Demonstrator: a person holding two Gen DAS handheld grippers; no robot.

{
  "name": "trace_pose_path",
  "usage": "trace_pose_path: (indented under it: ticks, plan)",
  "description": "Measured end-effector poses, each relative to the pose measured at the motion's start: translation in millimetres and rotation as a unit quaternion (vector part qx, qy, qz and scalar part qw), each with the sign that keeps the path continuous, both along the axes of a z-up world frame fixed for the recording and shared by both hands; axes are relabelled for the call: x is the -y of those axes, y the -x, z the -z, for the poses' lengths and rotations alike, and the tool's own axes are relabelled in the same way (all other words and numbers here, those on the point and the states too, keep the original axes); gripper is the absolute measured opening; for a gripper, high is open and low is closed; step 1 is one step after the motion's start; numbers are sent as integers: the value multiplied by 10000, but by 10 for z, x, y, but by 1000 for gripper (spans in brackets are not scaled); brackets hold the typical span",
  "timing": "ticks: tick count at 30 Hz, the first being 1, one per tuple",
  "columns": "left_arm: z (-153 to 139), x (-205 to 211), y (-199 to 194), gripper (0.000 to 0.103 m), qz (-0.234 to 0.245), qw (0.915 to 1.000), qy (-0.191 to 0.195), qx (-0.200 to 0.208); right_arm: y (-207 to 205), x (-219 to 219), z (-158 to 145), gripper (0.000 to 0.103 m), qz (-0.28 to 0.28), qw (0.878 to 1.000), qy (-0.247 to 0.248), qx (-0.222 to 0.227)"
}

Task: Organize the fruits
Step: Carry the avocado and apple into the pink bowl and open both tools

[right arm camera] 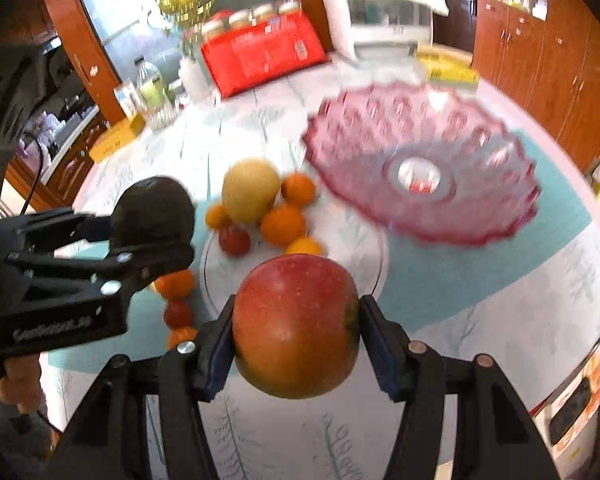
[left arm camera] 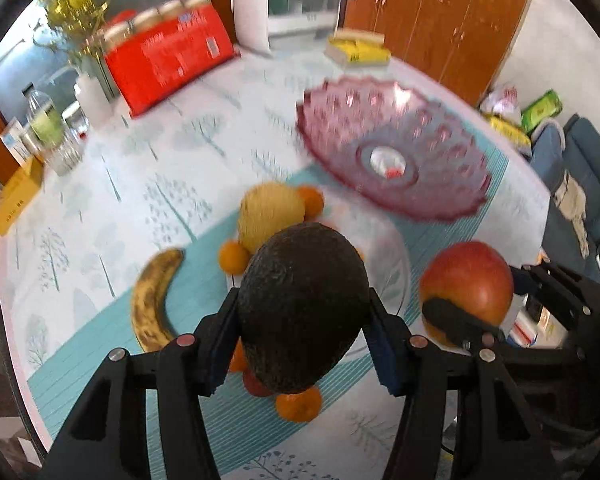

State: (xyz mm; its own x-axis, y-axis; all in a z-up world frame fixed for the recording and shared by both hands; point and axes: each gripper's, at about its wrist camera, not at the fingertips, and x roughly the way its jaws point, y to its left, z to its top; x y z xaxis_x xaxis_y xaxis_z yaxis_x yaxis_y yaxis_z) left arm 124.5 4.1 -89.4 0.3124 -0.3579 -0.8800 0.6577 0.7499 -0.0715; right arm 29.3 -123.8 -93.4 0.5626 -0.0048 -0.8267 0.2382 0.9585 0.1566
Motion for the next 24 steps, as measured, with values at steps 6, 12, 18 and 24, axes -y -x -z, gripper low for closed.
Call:
trace_pose_path:
  ticks: [6, 12, 18, 24]
  plan:
    - [-404, 337, -62, 56, -79, 9989, 215, 411, -223, 503, -316, 58, 282, 9985, 223, 411]
    - [-491, 1027, -298, 57, -487, 9971, 165, 558, -609, 1277, -330, 58, 427, 9977, 283, 442]
    - [-113, 1698, -611, 57, -847, 9948, -220, 526, -990, 1976, -49, 58, 380, 9981, 456, 174]
    - [373, 2095, -738, 57, -1018, 9921, -598, 415, -1155, 2360, 325, 58, 208, 9993, 257, -191]
